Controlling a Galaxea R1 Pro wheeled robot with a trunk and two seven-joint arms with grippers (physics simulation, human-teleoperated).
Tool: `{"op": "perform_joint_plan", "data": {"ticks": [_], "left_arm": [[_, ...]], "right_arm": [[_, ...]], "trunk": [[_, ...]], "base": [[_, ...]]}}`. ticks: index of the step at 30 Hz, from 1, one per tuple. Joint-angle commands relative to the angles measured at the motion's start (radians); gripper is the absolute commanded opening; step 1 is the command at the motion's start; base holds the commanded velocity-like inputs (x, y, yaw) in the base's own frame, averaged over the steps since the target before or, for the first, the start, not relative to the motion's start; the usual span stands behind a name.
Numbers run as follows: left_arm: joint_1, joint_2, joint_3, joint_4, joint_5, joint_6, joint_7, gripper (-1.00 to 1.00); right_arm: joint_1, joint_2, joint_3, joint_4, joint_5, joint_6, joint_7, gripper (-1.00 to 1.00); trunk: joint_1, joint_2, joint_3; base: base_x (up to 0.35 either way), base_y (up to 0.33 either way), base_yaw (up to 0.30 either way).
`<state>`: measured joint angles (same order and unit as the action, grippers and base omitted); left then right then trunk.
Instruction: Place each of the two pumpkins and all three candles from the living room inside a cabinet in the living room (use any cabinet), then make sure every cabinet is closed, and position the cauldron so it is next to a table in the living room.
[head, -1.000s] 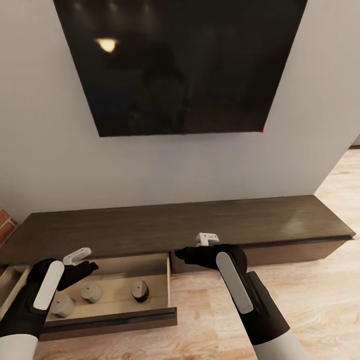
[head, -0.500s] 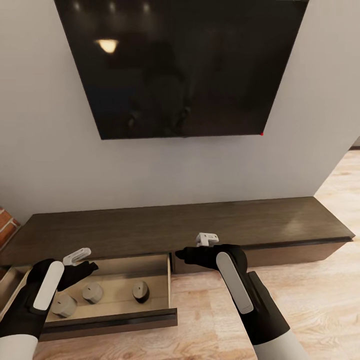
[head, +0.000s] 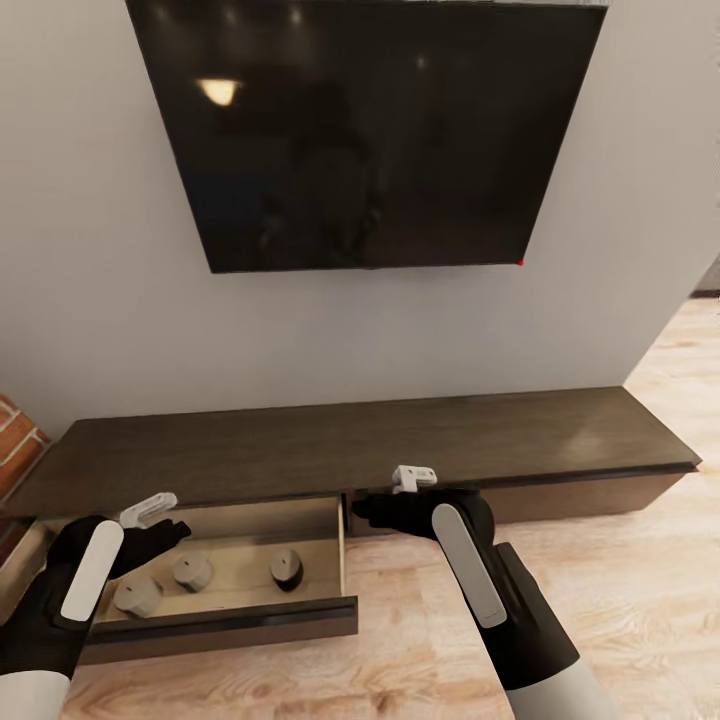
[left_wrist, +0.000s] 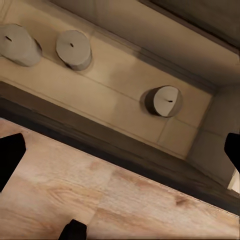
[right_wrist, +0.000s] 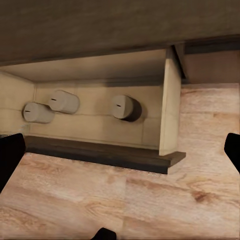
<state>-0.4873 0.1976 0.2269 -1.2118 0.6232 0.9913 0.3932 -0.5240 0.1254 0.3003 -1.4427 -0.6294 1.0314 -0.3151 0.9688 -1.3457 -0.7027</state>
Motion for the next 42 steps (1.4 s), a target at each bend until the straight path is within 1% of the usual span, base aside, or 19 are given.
{"op": "perform_joint_plan", "data": {"ticks": [1,13,20,31,42], "left_arm": [[-0.001,0.0,0.0,-0.001,0.01,0.003,0.009,1.0],[-0.001,0.0,0.001,-0.002,0.012,0.002,0.009,1.0],[-0.001,0.001,0.006,-0.001,0.021,0.002,0.009,1.0],[0.002,0.003,0.007,-0.007,0.019,0.001,0.007,1.0],[0.003,0.003,0.008,-0.008,0.023,0.001,0.007,1.0]], "right_arm": [[-0.001,0.0,0.0,-0.001,-0.009,0.003,-0.01,1.0],[-0.001,-0.004,0.0,-0.001,-0.009,0.003,-0.01,1.0],[-0.001,-0.004,0.0,-0.001,-0.009,0.003,-0.01,1.0],[-0.001,-0.001,0.001,-0.001,-0.009,0.003,-0.011,1.0],[-0.001,0.0,0.002,-0.001,-0.009,0.004,-0.012,1.0]], "trunk": [[-0.001,-0.001,-0.001],[-0.001,-0.001,-0.001],[-0.001,-0.001,-0.001],[-0.001,-0.001,-0.001],[-0.001,-0.001,-0.001]], "base": [[-0.307,0.092,0.0],[-0.315,0.112,0.0],[-0.237,0.22,0.0],[-0.032,0.137,0.014],[0.0,0.272,0.12]]}}
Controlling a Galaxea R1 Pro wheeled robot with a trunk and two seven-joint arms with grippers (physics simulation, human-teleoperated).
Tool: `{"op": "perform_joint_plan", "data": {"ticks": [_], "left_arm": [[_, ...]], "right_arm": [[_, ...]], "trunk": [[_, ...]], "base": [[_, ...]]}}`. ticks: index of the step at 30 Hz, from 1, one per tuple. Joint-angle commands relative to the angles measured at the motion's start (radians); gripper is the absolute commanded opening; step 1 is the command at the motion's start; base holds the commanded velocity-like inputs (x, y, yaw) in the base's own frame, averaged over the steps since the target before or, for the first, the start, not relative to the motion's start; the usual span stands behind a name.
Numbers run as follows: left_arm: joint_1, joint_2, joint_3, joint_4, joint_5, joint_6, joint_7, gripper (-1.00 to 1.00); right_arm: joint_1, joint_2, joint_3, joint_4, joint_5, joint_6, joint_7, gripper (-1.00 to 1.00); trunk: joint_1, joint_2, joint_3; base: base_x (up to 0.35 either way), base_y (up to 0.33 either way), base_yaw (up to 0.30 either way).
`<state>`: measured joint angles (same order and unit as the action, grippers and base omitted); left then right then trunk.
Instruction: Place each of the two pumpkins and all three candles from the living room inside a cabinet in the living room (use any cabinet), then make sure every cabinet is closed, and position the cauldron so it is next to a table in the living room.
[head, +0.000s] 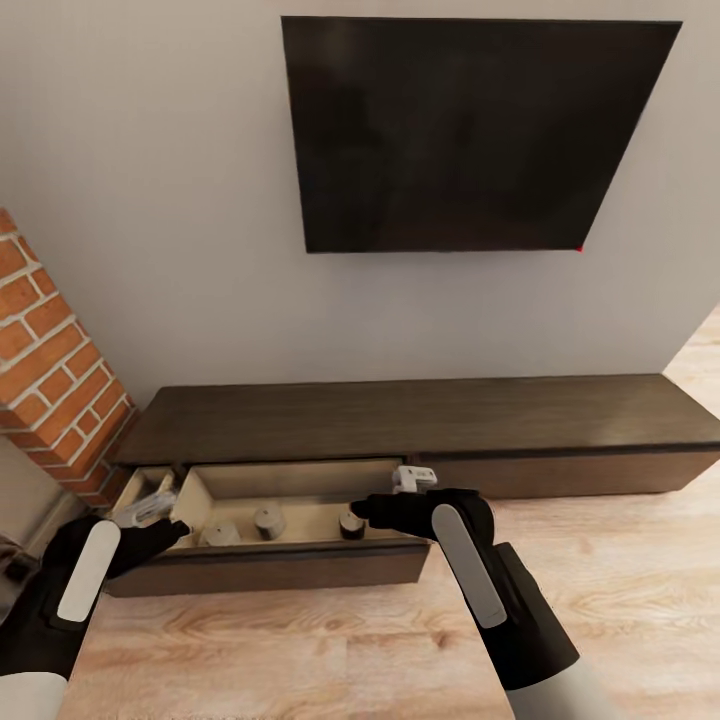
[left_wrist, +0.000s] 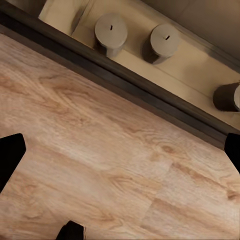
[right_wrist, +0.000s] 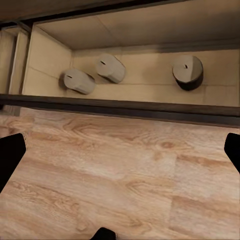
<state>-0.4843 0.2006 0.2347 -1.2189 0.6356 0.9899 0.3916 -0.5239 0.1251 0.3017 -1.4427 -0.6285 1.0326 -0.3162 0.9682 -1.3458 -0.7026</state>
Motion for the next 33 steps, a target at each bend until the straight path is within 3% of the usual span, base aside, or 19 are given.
{"op": "perform_joint_plan", "data": {"ticks": [1,14,33], "left_arm": [[-0.001,0.0,0.0,-0.001,0.01,0.003,0.009,1.0],[-0.001,0.0,0.0,-0.001,0.009,0.003,0.009,1.0],[-0.001,-0.003,-0.003,-0.001,0.012,0.003,0.009,1.0]], "right_arm": [[-0.001,0.0,0.0,-0.001,-0.01,0.002,-0.011,1.0],[-0.001,-0.005,0.0,-0.002,-0.01,0.003,-0.01,1.0],[-0.001,-0.009,-0.001,-0.001,-0.01,0.002,-0.009,1.0]], "trunk": [[0.0,-0.001,-0.001],[0.0,-0.001,0.002],[0.0,-0.001,0.008]], "base": [[0.0,0.285,0.154],[-0.112,0.273,0.144],[-0.251,0.165,0.012]]}}
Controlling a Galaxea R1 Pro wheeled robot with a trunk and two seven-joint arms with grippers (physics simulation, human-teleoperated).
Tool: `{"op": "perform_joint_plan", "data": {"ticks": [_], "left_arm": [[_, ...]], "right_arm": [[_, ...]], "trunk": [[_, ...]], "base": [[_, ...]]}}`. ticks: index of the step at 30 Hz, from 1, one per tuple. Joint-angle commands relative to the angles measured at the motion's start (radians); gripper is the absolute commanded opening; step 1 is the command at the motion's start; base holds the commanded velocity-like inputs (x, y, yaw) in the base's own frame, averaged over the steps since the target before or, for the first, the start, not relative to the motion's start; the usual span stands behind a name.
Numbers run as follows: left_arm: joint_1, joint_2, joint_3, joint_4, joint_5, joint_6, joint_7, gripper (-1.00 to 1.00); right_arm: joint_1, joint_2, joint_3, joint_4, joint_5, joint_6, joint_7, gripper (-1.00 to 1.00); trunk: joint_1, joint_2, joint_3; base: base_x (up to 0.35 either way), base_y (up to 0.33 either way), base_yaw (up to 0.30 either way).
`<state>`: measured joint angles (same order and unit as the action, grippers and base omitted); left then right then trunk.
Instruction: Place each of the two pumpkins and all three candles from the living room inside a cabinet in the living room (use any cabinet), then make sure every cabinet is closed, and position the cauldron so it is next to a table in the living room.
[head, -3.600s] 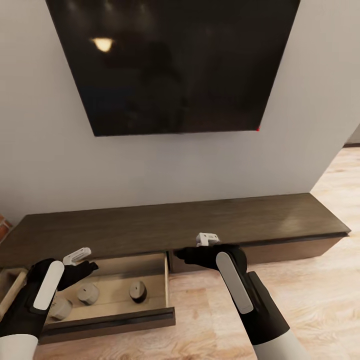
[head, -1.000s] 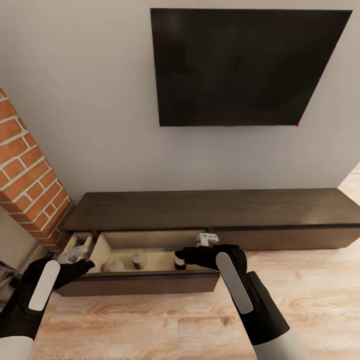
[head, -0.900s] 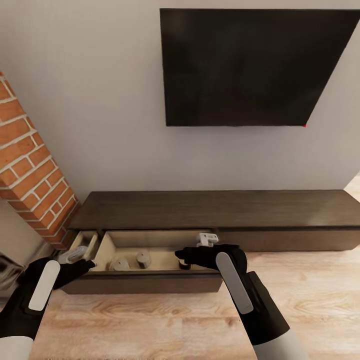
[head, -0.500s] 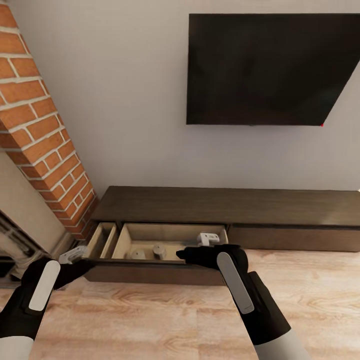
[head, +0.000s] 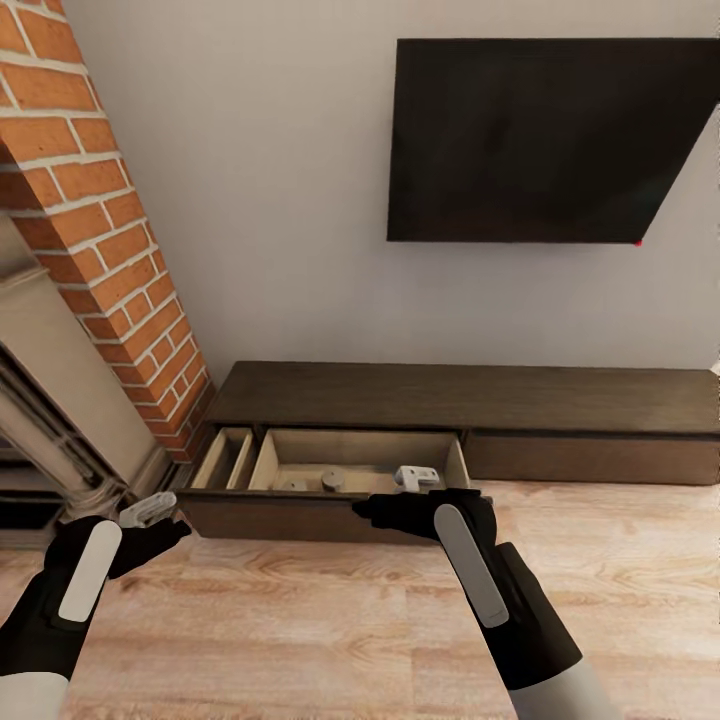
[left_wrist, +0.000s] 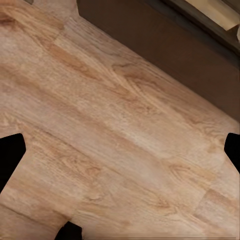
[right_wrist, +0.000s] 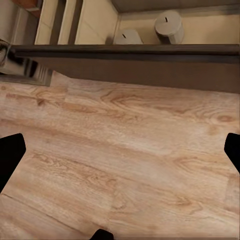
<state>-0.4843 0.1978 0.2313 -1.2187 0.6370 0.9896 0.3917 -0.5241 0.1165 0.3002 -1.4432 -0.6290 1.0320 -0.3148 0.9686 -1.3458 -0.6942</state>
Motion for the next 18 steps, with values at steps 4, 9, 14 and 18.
{"op": "perform_joint_plan", "data": {"ticks": [4,9,14,18], "left_arm": [[0.0,-0.005,-0.002,-0.001,0.012,0.002,0.009,1.0],[-0.001,-0.009,-0.005,-0.035,0.015,0.003,0.009,1.0],[0.0,-0.011,-0.004,-0.064,0.016,0.003,0.009,1.0],[0.0,-0.011,-0.004,-0.069,0.015,0.003,0.009,1.0]], "right_arm": [[-0.001,0.0,0.0,-0.001,-0.01,0.003,-0.01,1.0],[-0.001,0.003,0.0,-0.001,-0.01,0.002,-0.01,1.0],[-0.001,0.003,0.0,0.0,-0.009,0.002,-0.01,1.0],[-0.001,0.003,0.0,0.0,-0.009,0.002,-0.01,1.0]], "trunk": [[0.0,-0.001,-0.001],[0.0,-0.001,-0.001],[0.0,-0.001,-0.001],[0.011,-0.022,-0.01]], "base": [[-0.091,0.01,0.0],[-0.013,0.001,0.0],[-0.001,0.0,0.0],[0.0,0.0,0.0]]}}
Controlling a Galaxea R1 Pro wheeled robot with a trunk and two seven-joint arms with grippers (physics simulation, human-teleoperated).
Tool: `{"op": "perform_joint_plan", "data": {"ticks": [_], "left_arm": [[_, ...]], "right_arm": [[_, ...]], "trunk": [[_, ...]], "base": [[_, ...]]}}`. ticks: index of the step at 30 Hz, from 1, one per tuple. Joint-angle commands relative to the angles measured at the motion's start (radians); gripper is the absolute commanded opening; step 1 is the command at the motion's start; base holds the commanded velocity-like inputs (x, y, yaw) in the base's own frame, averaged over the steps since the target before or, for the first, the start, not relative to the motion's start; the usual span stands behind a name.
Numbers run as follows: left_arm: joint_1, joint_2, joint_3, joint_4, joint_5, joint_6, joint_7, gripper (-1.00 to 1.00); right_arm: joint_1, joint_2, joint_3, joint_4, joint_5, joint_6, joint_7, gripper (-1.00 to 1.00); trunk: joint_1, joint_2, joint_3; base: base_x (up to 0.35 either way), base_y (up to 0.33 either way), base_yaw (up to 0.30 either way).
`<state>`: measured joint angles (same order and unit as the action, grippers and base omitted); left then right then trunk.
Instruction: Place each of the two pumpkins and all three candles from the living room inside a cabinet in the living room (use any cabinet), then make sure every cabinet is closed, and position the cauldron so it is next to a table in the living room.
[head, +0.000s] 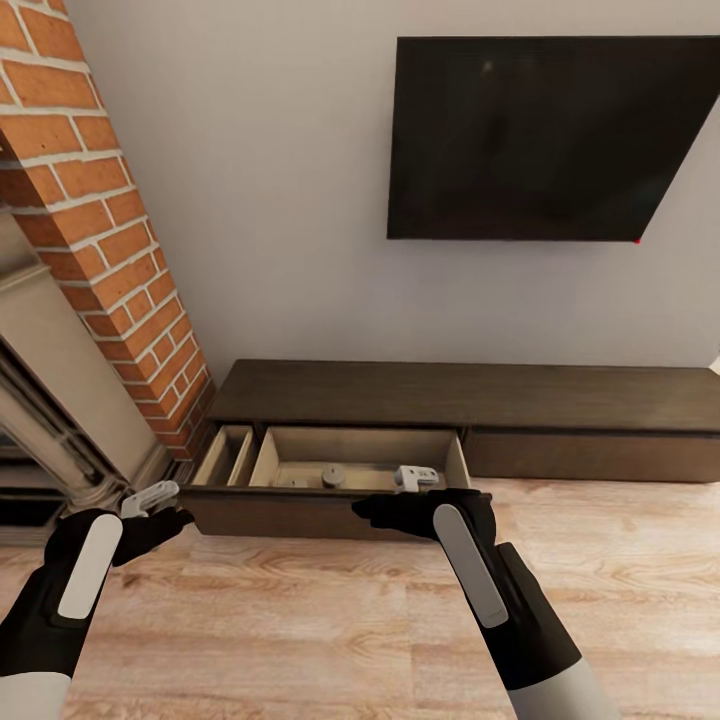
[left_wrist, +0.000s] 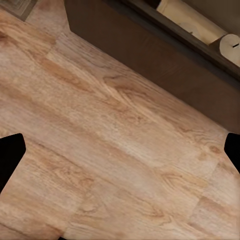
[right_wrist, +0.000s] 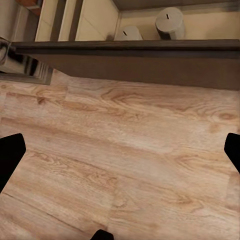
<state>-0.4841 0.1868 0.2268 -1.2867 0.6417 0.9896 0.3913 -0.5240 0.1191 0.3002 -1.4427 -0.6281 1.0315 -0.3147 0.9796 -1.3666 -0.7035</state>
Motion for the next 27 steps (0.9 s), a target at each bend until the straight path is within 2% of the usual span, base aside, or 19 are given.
{"op": "perform_joint_plan", "data": {"ticks": [1,11,17,27], "left_arm": [[-0.001,0.0,0.0,-0.001,0.01,0.003,0.009,1.0],[-0.001,-0.001,0.0,0.004,0.012,0.002,0.006,1.0],[-0.001,-0.001,-0.001,0.008,0.012,-0.001,0.001,1.0],[-0.001,-0.003,-0.023,0.01,0.012,-0.004,-0.001,1.0]], "right_arm": [[-0.001,0.0,0.0,-0.001,-0.01,0.002,-0.01,1.0],[-0.001,0.0,0.0,-0.001,-0.01,0.002,-0.005,1.0],[-0.001,0.002,0.0,0.006,-0.01,0.001,0.076,1.0],[-0.001,-0.002,-0.003,0.003,-0.01,0.005,0.098,1.0]], "trunk": [[0.004,-0.008,-0.004],[0.042,-0.078,-0.035],[0.065,-0.12,-0.054],[0.104,-0.19,-0.086]], "base": [[0.0,0.0,0.0],[0.0,0.0,0.0],[0.0,0.0,0.0],[0.0,0.0,0.0]]}}
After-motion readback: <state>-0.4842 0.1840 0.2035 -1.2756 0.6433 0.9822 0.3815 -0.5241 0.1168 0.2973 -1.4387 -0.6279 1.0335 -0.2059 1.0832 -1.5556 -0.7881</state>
